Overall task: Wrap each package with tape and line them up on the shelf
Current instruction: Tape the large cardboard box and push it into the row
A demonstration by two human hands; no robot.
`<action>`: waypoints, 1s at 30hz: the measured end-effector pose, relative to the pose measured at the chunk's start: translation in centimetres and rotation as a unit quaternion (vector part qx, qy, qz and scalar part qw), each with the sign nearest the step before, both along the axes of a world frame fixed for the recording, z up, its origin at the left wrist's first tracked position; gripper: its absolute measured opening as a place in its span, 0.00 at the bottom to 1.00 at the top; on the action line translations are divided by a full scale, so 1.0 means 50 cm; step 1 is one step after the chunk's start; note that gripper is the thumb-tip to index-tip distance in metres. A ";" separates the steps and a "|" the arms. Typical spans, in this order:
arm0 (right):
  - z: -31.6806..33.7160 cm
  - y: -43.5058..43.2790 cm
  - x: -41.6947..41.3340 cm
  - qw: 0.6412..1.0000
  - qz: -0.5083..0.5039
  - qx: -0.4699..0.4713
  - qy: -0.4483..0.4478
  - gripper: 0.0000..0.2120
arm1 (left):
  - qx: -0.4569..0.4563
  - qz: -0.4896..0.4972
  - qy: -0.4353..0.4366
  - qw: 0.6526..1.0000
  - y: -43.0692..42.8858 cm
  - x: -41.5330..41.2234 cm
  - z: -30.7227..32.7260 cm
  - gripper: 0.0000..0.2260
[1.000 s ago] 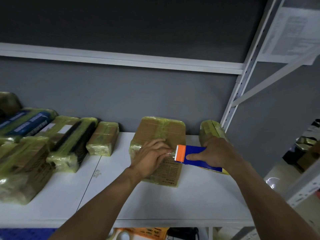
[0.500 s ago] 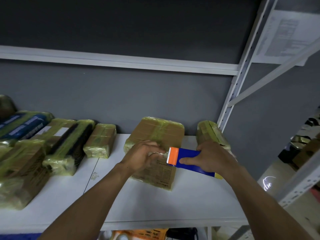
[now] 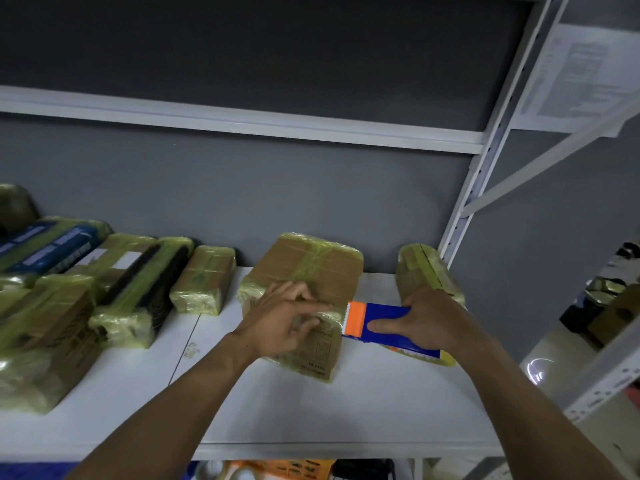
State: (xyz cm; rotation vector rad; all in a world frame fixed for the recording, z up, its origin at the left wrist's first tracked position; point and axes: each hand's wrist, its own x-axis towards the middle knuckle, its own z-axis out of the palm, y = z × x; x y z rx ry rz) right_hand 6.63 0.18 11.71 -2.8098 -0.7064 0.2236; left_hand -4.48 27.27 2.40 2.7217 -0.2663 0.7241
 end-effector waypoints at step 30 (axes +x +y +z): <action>-0.009 -0.113 -0.026 0.990 -0.033 0.118 0.075 0.31 | -0.052 -0.020 -0.024 0.998 0.015 0.037 -0.007 0.13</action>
